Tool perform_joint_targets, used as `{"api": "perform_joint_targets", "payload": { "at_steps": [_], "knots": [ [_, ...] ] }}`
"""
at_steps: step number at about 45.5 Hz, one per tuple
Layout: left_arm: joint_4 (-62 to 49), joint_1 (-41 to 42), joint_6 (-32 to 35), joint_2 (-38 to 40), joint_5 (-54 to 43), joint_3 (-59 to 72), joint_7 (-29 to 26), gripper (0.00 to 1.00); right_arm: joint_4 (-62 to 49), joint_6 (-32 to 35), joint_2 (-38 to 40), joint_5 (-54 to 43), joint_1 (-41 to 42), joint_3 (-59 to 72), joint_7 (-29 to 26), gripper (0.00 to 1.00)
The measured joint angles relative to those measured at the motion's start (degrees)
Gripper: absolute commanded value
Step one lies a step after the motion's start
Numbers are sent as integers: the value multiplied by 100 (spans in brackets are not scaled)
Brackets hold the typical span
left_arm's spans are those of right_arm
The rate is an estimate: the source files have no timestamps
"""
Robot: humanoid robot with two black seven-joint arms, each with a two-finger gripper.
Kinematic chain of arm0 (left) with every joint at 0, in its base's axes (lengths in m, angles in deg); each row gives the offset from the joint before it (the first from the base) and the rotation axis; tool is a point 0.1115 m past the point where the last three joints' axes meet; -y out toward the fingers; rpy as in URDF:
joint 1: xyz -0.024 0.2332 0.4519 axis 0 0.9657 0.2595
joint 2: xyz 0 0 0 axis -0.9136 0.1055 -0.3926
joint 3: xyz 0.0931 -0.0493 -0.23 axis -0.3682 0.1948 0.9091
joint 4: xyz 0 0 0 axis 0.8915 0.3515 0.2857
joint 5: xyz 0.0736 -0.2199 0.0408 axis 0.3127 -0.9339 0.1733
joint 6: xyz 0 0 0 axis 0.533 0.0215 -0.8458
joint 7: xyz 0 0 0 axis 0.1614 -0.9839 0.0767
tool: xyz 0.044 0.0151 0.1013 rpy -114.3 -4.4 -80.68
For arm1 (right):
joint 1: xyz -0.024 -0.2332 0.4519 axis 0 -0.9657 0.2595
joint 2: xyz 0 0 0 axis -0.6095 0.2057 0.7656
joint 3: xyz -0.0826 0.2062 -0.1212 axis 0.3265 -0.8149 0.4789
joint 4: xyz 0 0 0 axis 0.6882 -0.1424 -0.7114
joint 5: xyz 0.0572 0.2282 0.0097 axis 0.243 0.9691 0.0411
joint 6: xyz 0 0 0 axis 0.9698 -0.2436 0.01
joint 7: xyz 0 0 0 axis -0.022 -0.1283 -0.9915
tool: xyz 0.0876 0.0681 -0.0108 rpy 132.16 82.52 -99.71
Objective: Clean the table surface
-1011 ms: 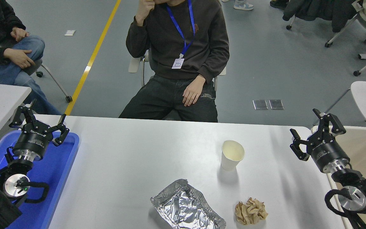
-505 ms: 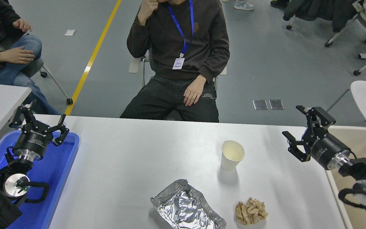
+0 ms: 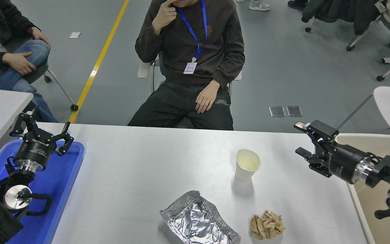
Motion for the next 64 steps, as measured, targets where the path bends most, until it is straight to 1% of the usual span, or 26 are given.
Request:
{"api": "perform_joint_targets", "payload": {
  "at_steps": [2, 10, 22, 33, 44, 53, 64],
  "knots": [
    [0, 0, 0, 0, 0, 0, 0, 100, 53, 54, 60, -296, 112, 117, -1, 99],
    [0, 0, 0, 0, 0, 0, 1, 100, 119, 133, 159, -875, 537, 615, -23, 98],
    [-1, 0, 0, 0, 0, 0, 1, 100, 138, 190, 234, -1739, 1658, 1955, -90, 98],
    [0, 0, -1, 0, 4, 0, 1, 100, 78, 179, 180, -2124, 3016, 3471, -174, 98],
    [0, 0, -2, 0, 4, 0, 0, 100, -247, 171, -217, -2242, 3854, 4311, -372, 98],
    [0, 0, -2, 0, 2, 0, 0, 100, -511, 157, -628, -2287, 4225, 4792, -593, 98],
    [0, 0, -3, 0, 2, 0, 0, 100, -902, 128, -1063, -2621, 4406, 5231, -697, 98]
  ]
}}
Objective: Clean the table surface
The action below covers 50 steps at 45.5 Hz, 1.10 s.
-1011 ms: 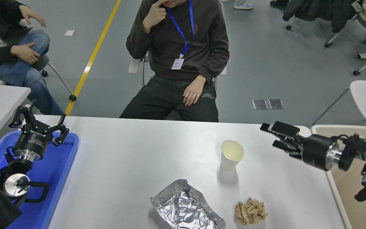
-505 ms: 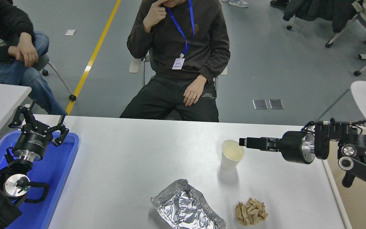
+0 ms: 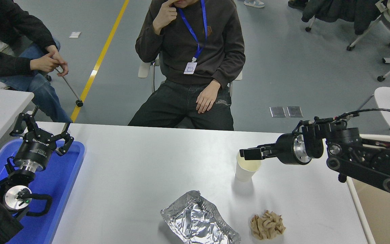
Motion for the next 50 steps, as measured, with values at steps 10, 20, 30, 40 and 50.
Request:
{"api": "perform_joint_targets", "payload": {
  "at_steps": [10, 20, 30, 40, 50],
  "knots": [
    [0, 0, -5, 0, 0, 0, 0, 100, -340, -117, -266, -353, 31, 245, -34, 98],
    [0, 0, -6, 0, 3, 0, 0, 100, -582, -285, -397, -505, 22, 411, -45, 98],
    [0, 0, -6, 0, 4, 0, 0, 100, -839, -421, -487, -556, -50, 468, -49, 98],
    [0, 0, -6, 0, 2, 0, 0, 100, -959, -502, -554, -536, -199, 485, -44, 98],
    [0, 0, -6, 0, 0, 0, 0, 100, -1053, -600, -643, -510, -334, 490, -43, 98]
  ]
}}
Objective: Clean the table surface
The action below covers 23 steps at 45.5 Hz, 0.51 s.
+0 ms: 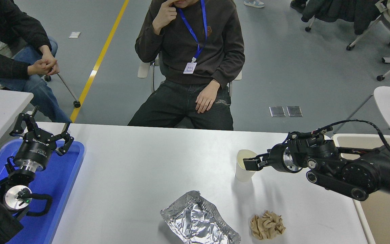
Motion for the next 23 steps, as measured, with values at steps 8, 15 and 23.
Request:
{"api": "perform_joint_targets", "payload": {
  "at_steps": [8, 15, 23],
  "knots": [
    [0, 0, 0, 0, 0, 0, 0, 100, -138, -125, -65, 4, -58, 5, 0, 98],
    [0, 0, 0, 0, 0, 0, 0, 100, -252, -235, -125, 7, -111, 8, 0, 94],
    [0, 0, 0, 0, 0, 0, 0, 100, -361, -327, -188, 5, -149, 19, 0, 73]
  ]
}}
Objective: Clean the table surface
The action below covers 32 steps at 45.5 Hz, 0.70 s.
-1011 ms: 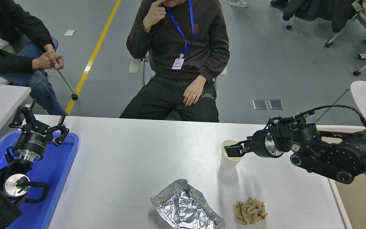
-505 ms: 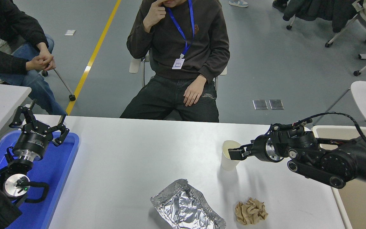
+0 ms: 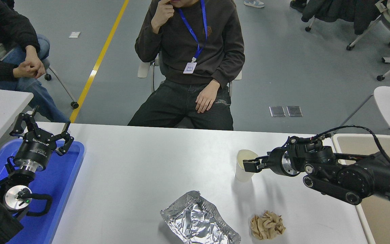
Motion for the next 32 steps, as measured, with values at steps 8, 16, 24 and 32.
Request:
{"api": "perform_joint_targets", "payload": {
  "at_steps": [8, 16, 24, 32],
  "knots": [
    [0, 0, 0, 0, 0, 0, 0, 100, -51, -36, -42, -1, -15, 71, 0, 26],
    [0, 0, 0, 0, 0, 0, 0, 100, -70, -52, -63, 3, 16, 233, 0, 0],
    [0, 0, 0, 0, 1, 0, 0, 100, -80, -64, -71, 4, 39, 306, 8, 0],
    [0, 0, 0, 0, 3, 0, 0, 100, -77, -69, -75, 14, 63, 318, 15, 0]
  ]
}}
